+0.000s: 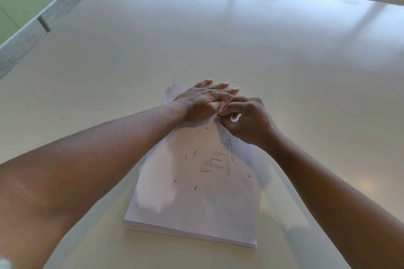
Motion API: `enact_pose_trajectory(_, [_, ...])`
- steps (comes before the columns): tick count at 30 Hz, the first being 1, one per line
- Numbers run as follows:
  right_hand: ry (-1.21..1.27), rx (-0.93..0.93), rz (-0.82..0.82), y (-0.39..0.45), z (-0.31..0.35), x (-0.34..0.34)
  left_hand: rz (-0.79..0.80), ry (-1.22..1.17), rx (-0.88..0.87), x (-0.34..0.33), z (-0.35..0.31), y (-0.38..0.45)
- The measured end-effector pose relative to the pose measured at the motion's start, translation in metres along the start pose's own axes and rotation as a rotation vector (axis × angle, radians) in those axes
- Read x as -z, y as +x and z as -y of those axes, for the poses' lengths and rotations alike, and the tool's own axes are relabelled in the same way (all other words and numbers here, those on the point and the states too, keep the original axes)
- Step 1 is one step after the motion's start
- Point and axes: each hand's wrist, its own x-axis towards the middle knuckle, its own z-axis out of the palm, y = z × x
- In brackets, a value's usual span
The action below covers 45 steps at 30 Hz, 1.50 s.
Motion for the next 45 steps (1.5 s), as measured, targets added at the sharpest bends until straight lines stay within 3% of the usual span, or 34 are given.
enact_pose_trajectory(5, [0.057,0.05,0.165,-0.001,0.008,-0.002,0.003,-0.045,0.015,0.003,-0.003,0.0])
enact_pose_trajectory(8, [0.025,-0.015,0.057,0.004,0.001,-0.001,0.015,-0.032,0.02,-0.001,0.003,0.002])
enact_pose_trajectory(11, [0.01,0.032,0.008,0.004,0.008,-0.007,0.038,-0.019,0.015,-0.001,0.004,0.002])
enact_pose_trajectory(16, [0.124,0.041,0.311,-0.004,0.014,0.013,0.037,0.025,-0.031,0.003,0.0,0.002])
enact_pose_trajectory(22, [-0.09,-0.158,0.115,0.005,-0.017,0.035,0.02,0.124,-0.071,0.0,0.0,0.0])
enact_pose_trajectory(26, [-0.099,-0.085,0.123,-0.001,-0.017,0.029,0.001,0.127,-0.07,-0.002,0.0,0.0])
enact_pose_trajectory(31, [0.007,0.053,0.379,-0.002,-0.004,0.042,-0.002,0.135,-0.074,-0.002,-0.001,-0.001])
enact_pose_trajectory(38, [-0.077,0.014,0.17,0.005,-0.01,0.027,-0.004,0.113,-0.051,-0.002,-0.001,0.0])
enact_pose_trajectory(45, [0.074,0.052,0.646,-0.01,0.019,0.044,-0.01,0.101,-0.055,0.0,-0.002,0.0])
